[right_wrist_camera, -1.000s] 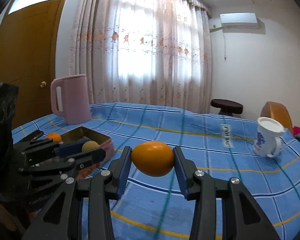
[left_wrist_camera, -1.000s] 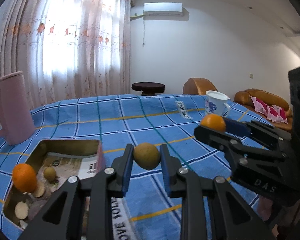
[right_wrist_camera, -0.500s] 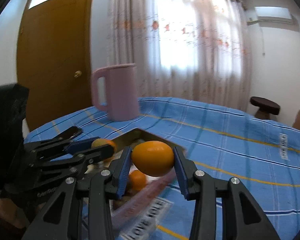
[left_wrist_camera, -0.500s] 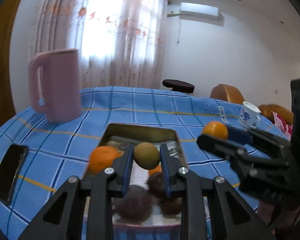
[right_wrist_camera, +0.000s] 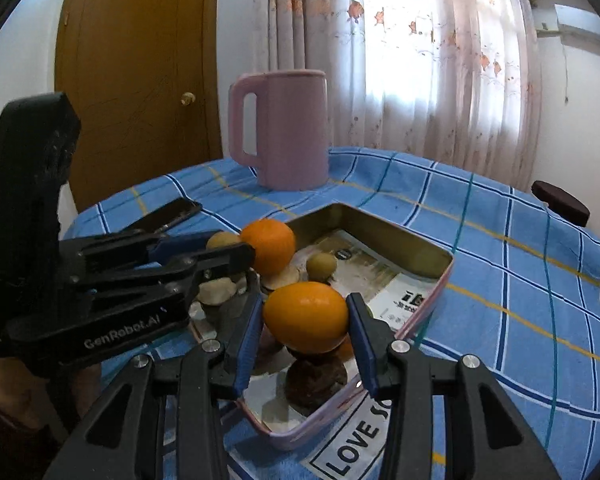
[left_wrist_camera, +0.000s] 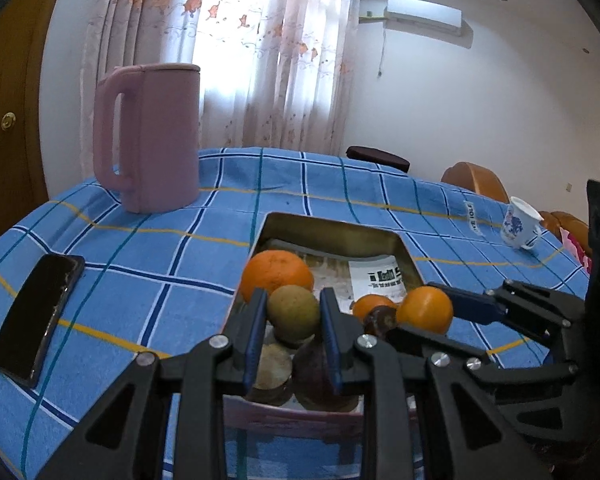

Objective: Organize fruits
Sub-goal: 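Carry the yellow fruit and orange into the tin and open both tools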

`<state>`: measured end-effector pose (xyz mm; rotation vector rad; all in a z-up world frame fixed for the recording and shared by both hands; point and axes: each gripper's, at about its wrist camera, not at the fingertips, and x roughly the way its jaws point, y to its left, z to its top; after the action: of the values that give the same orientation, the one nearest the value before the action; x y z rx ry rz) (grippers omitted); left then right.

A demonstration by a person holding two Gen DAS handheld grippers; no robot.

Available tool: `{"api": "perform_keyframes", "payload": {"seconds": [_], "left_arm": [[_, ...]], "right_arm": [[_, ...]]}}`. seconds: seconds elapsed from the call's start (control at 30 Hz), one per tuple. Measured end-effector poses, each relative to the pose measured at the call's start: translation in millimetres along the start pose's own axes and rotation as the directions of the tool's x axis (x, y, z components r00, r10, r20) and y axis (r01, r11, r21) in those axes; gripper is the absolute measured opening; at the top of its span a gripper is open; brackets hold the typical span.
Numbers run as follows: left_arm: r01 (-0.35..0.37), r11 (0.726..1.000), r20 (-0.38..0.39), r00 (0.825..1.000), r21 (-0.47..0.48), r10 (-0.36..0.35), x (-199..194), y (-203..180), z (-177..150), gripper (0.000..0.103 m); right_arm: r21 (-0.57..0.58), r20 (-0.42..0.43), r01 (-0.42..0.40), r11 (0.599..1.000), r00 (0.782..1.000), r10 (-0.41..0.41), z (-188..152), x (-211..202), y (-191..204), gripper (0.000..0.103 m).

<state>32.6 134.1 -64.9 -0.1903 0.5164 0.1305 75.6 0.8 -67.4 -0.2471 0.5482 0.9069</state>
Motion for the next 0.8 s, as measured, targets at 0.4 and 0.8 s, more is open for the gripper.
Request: {"api": "perform_keyframes", "payload": {"seconds": [0.4, 0.8], "left_arm": [[-0.029, 1.000, 0.044, 0.999, -0.001, 0.029, -15, 1, 3, 0.069], [-0.039, 0.999, 0.080, 0.996, 0.023, 0.037, -29, -9, 8, 0.079]], "right_arm": [[0.015, 0.034, 0.007, 1.000, 0.999, -0.007, -1, -8, -3, 0.053], [0.054, 0.065, 0.139, 0.989, 0.988, -0.143, 3, -32, -18, 0.061]]}}
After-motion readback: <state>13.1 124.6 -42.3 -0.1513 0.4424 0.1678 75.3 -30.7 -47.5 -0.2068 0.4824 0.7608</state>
